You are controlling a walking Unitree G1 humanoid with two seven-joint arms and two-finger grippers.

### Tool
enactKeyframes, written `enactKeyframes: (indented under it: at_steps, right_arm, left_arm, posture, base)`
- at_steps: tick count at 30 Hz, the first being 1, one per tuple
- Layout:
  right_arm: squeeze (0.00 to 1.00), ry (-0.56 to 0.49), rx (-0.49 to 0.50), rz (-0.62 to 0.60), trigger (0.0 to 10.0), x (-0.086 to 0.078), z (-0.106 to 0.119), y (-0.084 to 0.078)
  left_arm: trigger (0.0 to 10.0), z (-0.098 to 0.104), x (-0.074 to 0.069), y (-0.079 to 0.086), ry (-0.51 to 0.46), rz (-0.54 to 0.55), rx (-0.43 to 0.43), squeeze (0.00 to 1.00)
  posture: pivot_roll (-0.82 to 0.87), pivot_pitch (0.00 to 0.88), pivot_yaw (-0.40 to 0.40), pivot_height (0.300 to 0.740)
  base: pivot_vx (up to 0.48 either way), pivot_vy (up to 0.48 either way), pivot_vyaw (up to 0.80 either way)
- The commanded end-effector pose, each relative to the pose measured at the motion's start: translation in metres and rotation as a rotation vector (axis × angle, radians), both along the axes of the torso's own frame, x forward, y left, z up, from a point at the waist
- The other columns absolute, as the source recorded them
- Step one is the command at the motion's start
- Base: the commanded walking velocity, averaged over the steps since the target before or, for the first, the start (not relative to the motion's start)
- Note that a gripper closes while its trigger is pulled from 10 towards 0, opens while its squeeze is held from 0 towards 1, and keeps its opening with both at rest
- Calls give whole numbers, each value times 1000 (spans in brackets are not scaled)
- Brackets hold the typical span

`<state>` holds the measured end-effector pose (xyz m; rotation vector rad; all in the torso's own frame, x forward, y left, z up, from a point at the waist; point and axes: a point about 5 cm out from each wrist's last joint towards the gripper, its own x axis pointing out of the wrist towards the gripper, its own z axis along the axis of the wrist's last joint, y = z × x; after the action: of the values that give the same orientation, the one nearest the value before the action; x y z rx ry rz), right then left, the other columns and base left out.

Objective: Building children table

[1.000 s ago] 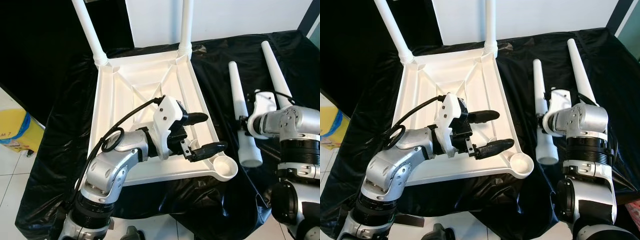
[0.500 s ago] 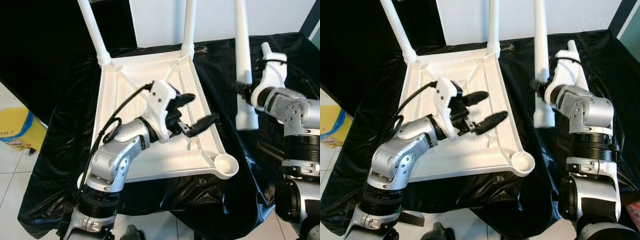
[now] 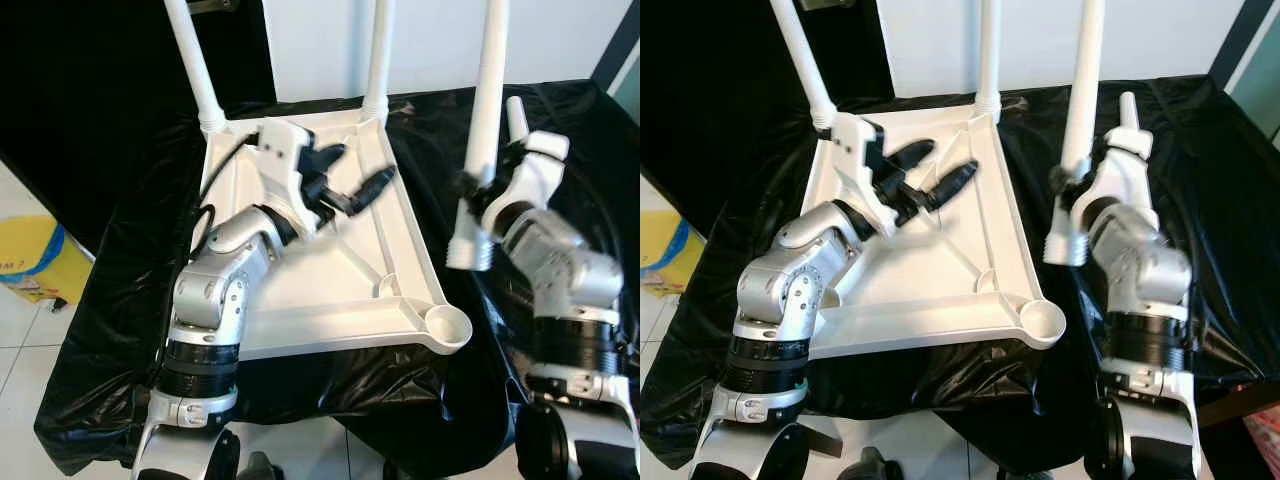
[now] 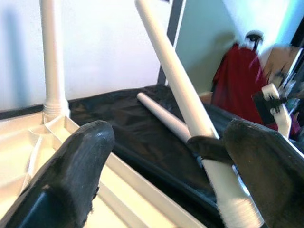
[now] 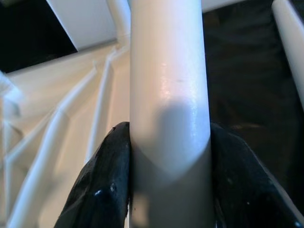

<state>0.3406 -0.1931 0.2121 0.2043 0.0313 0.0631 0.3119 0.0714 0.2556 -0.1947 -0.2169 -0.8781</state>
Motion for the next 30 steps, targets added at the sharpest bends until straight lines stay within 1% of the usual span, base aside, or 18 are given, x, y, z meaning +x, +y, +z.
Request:
enactKeyframes:
  at_steps: [1, 2, 3, 5, 6, 7, 8, 9, 12, 13, 14, 16, 17, 19, 21, 26, 29, 30]
  right_arm:
    - [0, -92, -12, 60, 10000, -5, 7, 10]
    - [0, -119, -30, 86, 10000, -8, 5, 13]
    - [0, -119, -30, 86, 10000, -8, 5, 13]
    - [0, -148, -61, 121, 10000, -9, 4, 17]
    - [0, -181, -89, 169, 10000, -13, 3, 22]
    - [0, -181, -89, 169, 10000, -13, 3, 22]
    - [0, -207, -105, 201, 10000, -14, 2, 25]
    - [0, -236, -106, 243, 10000, -17, 2, 29]
    - [0, -258, -103, 268, 10000, -19, 2, 32]
    - [0, -281, -105, 300, 10000, -20, 3, 35]
    - [0, -281, -105, 300, 10000, -20, 3, 35]
    - [0, -322, -109, 385, 10000, -24, 6, 44]
    - [0, -322, -109, 385, 10000, -24, 6, 44]
    - [0, -348, -132, 446, 10000, -27, 6, 50]
    - [0, -356, -140, 457, 10000, -28, 5, 51]
    - [0, -371, -141, 482, 10000, -30, 6, 54]
    - [0, -405, -145, 563, 10000, -35, 7, 61]
    - [0, -405, -145, 563, 10000, -35, 7, 61]
  left_arm:
    - [10000, 3, 2, 3, 11, -38, -73, 424]
    - [10000, 3, -1, 2, 26, -95, -124, 1000]
    - [10000, 3, -1, 2, 26, -95, -124, 1000]
    - [10000, 3, -5, 1, 32, -145, -158, 1000]
    - [10000, 4, -10, -2, 37, -216, -181, 1000]
    - [10000, 4, -10, -2, 37, -216, -181, 1000]
    - [10000, 4, -13, -3, 38, -258, -193, 1000]
    - [10000, 5, -16, -8, 29, -298, -174, 1000]
    - [10000, 5, -18, -10, 25, -325, -164, 973]
    - [10000, 6, -18, -13, 12, -346, -150, 0]
    - [10000, 6, -18, -13, 12, -346, -150, 0]
    - [10000, 9, -16, -17, 4, -386, -153, 0]
    - [10000, 9, -16, -17, 4, -386, -153, 0]
    - [10000, 13, -14, -21, -10, -413, -155, 0]
    - [10000, 15, -13, -22, -12, -419, -154, 0]
    - [10000, 16, -10, -22, -17, -415, -145, 0]
    - [10000, 21, -2, -20, -28, -392, -143, 0]
    - [10000, 21, -2, -20, -28, -392, -143, 0]
  posture:
    - [-126, 49, 22, 740]
    - [-127, 49, 23, 740]
    - [-127, 49, 23, 740]
    - [-127, 51, 16, 740]
    - [-123, 48, 12, 740]
    - [-123, 48, 12, 740]
    - [-120, 46, 12, 740]
    - [-108, 39, 14, 740]
    - [-106, 38, 14, 740]
    - [-106, 35, 17, 740]
    - [-106, 35, 17, 740]
    - [-113, 29, 37, 740]
    - [-113, 29, 37, 740]
    - [-113, 22, 36, 740]
    - [-113, 22, 36, 740]
    - [-122, 12, 38, 740]
    - [-129, 0, 42, 740]
    - [-129, 0, 42, 740]
  base:
    - [0, 0, 0]
    - [0, 0, 0]
    - [0, 0, 0]
    - [0, 0, 0]
    - [0, 0, 0]
    - [0, 0, 0]
    - [0, 0, 0]
    - [0, 0, 0]
    - [0, 0, 0]
    - [0, 0, 0]
    - [0, 0, 0]
    - [0, 0, 0]
    - [0, 0, 0]
    - [0, 0, 0]
    - [0, 0, 0]
    - [0, 0, 0]
    - [0, 0, 0]
    - [0, 0, 0]
